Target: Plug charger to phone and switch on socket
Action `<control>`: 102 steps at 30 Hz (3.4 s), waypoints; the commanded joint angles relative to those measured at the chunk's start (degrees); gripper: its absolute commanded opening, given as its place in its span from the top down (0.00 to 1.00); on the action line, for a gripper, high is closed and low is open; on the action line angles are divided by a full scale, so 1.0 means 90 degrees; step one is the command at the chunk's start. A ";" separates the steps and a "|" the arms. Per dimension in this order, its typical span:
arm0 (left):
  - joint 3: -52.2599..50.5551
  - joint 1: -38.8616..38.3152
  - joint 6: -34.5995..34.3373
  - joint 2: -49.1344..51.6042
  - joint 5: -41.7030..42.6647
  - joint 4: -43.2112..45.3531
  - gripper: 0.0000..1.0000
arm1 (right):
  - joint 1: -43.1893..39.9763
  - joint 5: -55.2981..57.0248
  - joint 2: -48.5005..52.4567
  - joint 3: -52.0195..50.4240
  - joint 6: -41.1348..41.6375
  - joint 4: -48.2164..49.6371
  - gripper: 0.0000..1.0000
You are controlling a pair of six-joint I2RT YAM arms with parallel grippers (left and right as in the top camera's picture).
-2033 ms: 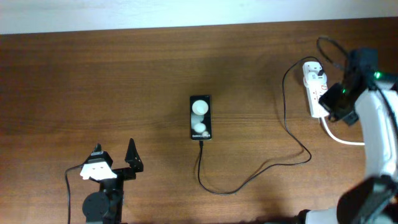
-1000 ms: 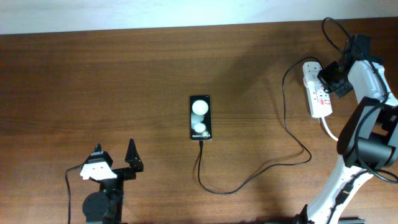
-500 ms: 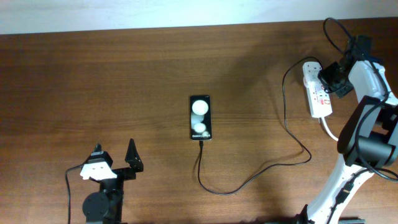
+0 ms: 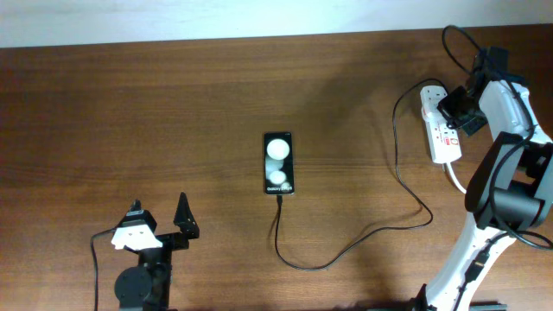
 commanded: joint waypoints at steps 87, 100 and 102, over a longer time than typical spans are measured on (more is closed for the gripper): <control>-0.0051 0.0039 0.0124 -0.0027 0.0024 0.0012 0.01 | 0.2477 0.1200 -1.0625 -0.0758 -0.0668 -0.4405 0.01; -0.0053 0.0039 0.0124 -0.0027 0.0024 0.0012 0.01 | 0.2477 0.0138 -1.3274 -0.5510 -0.0644 0.0053 0.01; -0.0053 0.0039 0.0124 -0.0027 0.0024 0.0012 0.01 | 0.2477 0.0097 -1.3522 -0.5867 -0.0646 0.0352 0.01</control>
